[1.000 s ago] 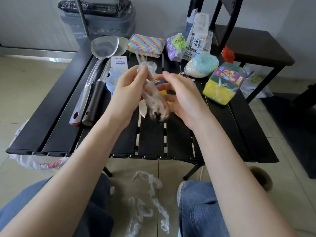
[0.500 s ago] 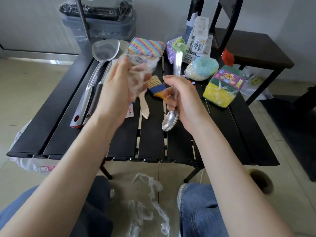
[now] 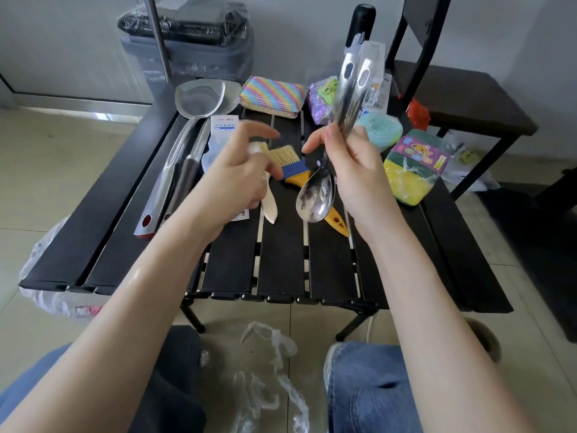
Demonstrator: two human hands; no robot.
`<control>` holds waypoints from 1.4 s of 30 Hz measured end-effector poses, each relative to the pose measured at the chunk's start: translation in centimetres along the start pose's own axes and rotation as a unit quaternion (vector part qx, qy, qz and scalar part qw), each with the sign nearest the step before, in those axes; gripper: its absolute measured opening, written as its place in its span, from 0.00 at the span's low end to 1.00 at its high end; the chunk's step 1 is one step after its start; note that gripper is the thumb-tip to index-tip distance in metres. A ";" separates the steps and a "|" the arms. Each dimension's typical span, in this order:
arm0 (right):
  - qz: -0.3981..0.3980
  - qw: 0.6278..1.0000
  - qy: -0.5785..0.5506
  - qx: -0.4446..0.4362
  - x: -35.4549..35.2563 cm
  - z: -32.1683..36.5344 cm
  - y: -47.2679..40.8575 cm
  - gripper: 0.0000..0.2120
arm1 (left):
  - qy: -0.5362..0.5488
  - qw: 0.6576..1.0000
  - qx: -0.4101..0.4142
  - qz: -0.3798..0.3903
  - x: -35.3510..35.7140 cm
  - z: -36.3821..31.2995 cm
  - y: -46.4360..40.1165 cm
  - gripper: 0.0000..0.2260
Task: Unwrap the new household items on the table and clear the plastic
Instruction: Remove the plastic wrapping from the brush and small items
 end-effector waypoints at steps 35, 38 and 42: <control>0.037 0.996 0.018 0.078 -4.4 0.5 1.6 0.09 | 0.223 0.966 -0.124 0.038 5.2 1.7 -2.0 0.08; 0.077 0.988 0.049 0.126 -4.2 -0.4 1.8 0.12 | 0.080 0.994 -0.074 -0.002 5.6 1.6 -2.4 0.10; 0.088 0.983 0.078 0.142 -3.4 -1.9 1.9 0.11 | -0.156 0.986 0.007 -0.062 6.8 2.5 -3.6 0.13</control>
Point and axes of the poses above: each hand's wrist, its own y-axis away from the middle knuckle, its own x-axis out of the palm, z = x × y, the point moved 2 cm from there along -y, towards the middle knuckle, and after that the axes turned 13 degrees about -x, right-handed, at the moved point
